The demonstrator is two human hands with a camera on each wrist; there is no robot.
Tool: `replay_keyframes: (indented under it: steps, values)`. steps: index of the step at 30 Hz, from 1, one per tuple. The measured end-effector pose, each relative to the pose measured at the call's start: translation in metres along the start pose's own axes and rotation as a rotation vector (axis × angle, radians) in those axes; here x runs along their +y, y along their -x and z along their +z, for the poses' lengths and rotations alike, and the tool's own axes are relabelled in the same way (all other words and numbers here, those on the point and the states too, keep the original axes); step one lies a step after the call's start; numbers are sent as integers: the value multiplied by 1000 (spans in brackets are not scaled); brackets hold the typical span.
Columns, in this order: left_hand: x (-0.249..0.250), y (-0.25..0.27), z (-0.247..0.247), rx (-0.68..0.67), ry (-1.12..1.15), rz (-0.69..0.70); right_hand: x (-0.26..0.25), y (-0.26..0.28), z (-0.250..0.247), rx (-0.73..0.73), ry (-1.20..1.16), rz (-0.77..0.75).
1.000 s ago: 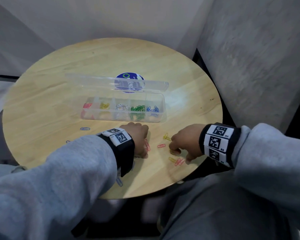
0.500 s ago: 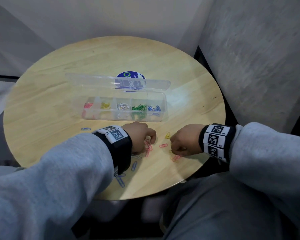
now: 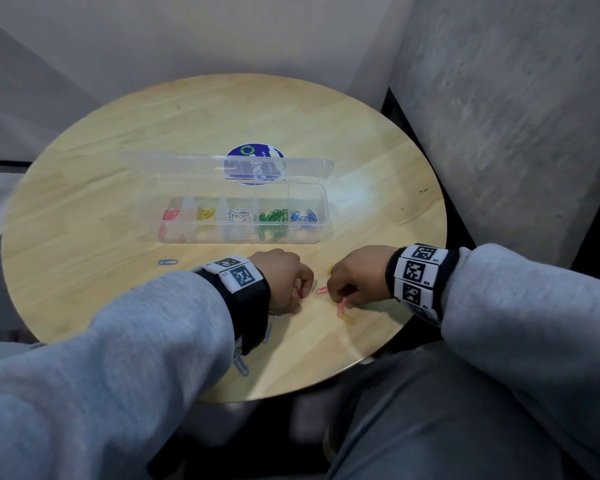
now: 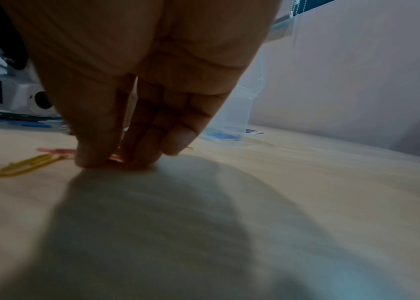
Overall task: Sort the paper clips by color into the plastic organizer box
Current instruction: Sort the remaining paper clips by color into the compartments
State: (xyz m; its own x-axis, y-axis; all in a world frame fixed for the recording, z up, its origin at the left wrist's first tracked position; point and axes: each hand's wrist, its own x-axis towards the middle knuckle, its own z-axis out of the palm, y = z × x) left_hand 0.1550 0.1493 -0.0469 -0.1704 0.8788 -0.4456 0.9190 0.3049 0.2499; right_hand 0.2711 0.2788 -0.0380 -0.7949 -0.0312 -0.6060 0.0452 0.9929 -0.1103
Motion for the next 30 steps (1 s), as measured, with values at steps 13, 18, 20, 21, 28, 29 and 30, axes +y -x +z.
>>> replay_keyframes:
  steps: [13,18,20,21,28,29,30]
  values:
    - [-21,3,-3,34,119,-123,-12,-11,-13,87,-138,177]
    - [-23,4,-7,93,131,-218,-7,-3,-22,108,-237,343]
    - [-21,4,-7,92,119,-240,-10,-4,-15,98,-265,400]
    - [-19,3,-6,92,116,-246,-12,-6,-11,113,-291,413]
    - [-7,-1,-6,110,108,-250,-18,-15,-8,143,-273,423]
    - [-3,-2,-7,111,96,-243,-20,-16,-7,135,-260,423]
    - [0,-2,-7,108,88,-237,-21,-16,-6,125,-257,418]
